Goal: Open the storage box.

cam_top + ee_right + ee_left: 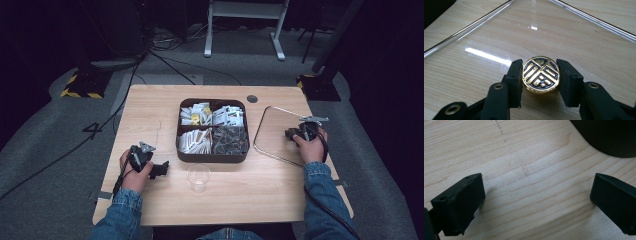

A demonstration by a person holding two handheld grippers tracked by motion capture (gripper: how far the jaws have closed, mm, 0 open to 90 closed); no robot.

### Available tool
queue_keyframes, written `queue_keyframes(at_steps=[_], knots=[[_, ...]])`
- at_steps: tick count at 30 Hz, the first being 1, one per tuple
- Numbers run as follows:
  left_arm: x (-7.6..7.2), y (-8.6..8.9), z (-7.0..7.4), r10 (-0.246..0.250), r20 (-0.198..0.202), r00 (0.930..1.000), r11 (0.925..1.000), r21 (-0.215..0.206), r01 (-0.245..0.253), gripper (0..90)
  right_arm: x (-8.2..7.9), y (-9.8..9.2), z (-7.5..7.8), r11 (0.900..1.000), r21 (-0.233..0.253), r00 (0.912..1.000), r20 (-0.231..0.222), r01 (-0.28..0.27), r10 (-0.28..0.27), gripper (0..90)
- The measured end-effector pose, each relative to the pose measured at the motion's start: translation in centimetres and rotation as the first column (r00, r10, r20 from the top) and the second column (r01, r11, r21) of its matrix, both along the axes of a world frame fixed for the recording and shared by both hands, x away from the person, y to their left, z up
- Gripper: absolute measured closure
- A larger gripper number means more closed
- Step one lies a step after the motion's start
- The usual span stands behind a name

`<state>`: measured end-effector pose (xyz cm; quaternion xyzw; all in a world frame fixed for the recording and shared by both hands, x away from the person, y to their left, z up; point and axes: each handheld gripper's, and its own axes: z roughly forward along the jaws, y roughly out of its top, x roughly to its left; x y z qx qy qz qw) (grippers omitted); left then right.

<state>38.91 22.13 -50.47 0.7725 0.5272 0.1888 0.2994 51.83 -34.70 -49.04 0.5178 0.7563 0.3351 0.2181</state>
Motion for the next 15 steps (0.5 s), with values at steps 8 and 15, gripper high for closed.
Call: queue_keyframes(at_steps=[8, 15], knots=[[0.0, 0.0, 0.0, -0.003, -0.002, 1.0, 1.0, -0.001, 0.002, 0.1, -0.1, 0.0, 0.3, 0.999, 0.03, 0.9998, 0.003, 0.019, -0.019, 47.1], [0.2, 0.0, 0.0, -0.009, 0.001, 1.0, 1.0, 0.0, 0.009, 0.0, -0.5, 0.0, 1.6, 0.998, 0.054, 0.9985, 0.041, 0.033, -0.035, 41.4]])
